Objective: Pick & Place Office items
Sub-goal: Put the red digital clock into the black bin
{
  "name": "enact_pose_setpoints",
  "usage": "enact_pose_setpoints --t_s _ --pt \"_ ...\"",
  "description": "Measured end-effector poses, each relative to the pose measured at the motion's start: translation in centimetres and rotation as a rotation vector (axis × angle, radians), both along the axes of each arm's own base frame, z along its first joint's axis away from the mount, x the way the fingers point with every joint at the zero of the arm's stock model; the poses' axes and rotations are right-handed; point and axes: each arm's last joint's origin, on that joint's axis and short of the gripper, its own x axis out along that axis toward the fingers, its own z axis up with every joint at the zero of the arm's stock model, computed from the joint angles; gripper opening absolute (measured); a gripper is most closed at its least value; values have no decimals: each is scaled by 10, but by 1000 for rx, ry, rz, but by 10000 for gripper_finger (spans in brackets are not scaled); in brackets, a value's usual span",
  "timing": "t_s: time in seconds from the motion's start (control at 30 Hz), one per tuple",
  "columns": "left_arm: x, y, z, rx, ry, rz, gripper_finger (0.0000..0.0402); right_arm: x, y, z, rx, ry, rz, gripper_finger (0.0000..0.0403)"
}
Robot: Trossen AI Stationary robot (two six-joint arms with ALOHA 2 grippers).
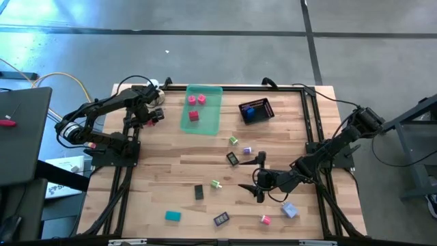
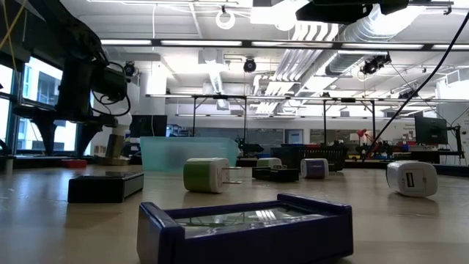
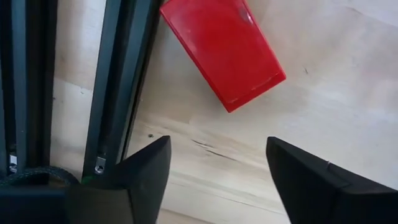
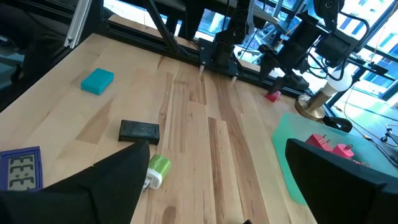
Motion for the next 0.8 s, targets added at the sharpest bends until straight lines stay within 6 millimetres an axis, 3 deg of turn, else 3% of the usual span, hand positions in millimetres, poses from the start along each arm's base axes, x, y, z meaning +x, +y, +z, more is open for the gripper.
enact_pose_setpoints --t_s 0.17,0.8 --pt "0 0 0 3 7 92 292 0 0 0 0 0 0 365" --pt "5 10 1 128 -55 354 295 0 0 0 0 0 0 365"
